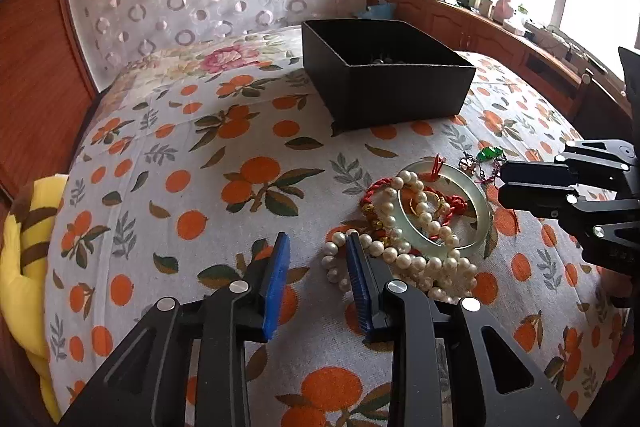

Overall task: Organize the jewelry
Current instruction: 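Return both grippers to the pile and grasp a pearl necklace with the left gripper, then lift the pearls with the left gripper while the right gripper grasps the jade bangle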

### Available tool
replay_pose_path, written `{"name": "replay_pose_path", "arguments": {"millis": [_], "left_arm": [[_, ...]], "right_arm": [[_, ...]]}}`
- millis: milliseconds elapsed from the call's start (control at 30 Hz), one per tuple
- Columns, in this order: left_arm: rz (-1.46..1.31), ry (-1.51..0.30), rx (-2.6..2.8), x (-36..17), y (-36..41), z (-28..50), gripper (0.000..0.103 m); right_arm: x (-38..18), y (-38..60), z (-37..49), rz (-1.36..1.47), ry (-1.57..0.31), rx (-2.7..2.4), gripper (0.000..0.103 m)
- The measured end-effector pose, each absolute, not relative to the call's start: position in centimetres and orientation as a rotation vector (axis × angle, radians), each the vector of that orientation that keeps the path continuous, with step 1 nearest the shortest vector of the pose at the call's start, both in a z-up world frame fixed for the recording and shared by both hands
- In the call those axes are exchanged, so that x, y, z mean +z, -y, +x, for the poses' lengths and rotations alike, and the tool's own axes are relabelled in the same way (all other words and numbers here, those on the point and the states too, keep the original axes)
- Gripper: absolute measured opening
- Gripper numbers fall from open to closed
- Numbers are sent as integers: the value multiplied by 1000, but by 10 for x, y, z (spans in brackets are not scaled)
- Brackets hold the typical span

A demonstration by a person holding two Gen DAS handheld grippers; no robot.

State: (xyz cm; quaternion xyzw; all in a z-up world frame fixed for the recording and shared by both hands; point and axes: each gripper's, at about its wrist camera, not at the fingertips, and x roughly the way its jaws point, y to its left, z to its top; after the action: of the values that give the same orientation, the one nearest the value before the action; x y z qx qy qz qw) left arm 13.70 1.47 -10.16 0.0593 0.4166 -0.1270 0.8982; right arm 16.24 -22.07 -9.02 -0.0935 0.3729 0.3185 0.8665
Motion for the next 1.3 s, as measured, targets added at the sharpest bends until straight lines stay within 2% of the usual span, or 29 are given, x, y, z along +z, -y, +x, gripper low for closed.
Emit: {"name": "replay_pose_path", "arguments": {"millis": [100, 200, 400, 733, 1300], "left_arm": [[136, -861, -259, -102, -12, 137, 25], [139, -859, -281, -101, -11, 136, 7], [84, -827, -238, -92, -24, 121, 7], [-8, -651, -160, -32, -58, 75, 7], [-14, -517, -113, 21, -78, 58, 7]], "right_arm": [[-90, 220, 162, -202, -780, 664, 21], [-91, 220, 162, -201, -784, 666, 21], [-91, 219, 163, -203, -787, 665, 21], [-91, 209, 171, -229, -793, 663, 21], [-100, 190, 214, -264, -895, 683, 21]]}}
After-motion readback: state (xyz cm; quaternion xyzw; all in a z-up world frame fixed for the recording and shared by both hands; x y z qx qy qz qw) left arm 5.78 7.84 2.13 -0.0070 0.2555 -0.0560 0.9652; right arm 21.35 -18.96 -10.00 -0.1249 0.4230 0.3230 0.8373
